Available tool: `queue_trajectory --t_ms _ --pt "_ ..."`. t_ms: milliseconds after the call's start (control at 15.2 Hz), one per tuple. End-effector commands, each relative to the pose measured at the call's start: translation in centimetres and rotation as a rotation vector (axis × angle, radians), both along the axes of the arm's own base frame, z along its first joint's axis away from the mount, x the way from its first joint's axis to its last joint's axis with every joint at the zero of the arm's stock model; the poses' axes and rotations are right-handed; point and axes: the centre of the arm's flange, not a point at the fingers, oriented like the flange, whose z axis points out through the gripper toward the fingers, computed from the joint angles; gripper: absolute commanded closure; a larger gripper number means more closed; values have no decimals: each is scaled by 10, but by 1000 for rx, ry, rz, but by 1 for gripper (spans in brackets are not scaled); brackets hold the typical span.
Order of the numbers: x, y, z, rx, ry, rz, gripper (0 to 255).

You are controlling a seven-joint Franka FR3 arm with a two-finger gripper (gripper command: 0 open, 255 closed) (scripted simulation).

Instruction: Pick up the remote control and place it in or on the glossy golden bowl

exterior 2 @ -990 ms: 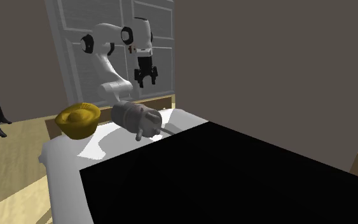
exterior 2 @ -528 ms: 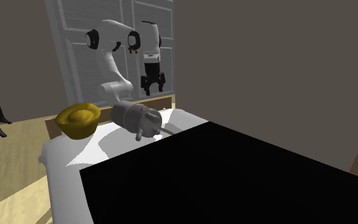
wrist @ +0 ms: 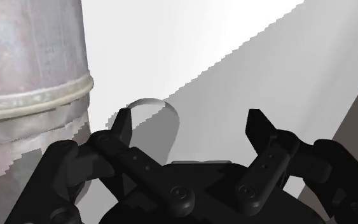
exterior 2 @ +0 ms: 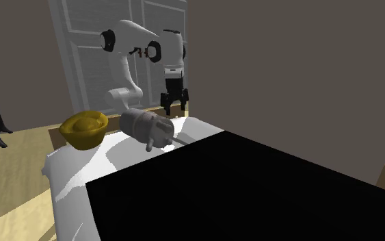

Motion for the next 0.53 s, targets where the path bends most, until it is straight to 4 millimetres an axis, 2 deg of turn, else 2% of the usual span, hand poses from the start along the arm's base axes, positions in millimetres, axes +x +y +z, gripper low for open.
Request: queue_trajectory --t_ms 0,462 --pt "22 -10 -9 -5 0 -11 0" --pt "100 -46 -40 -19 0 -50 0"
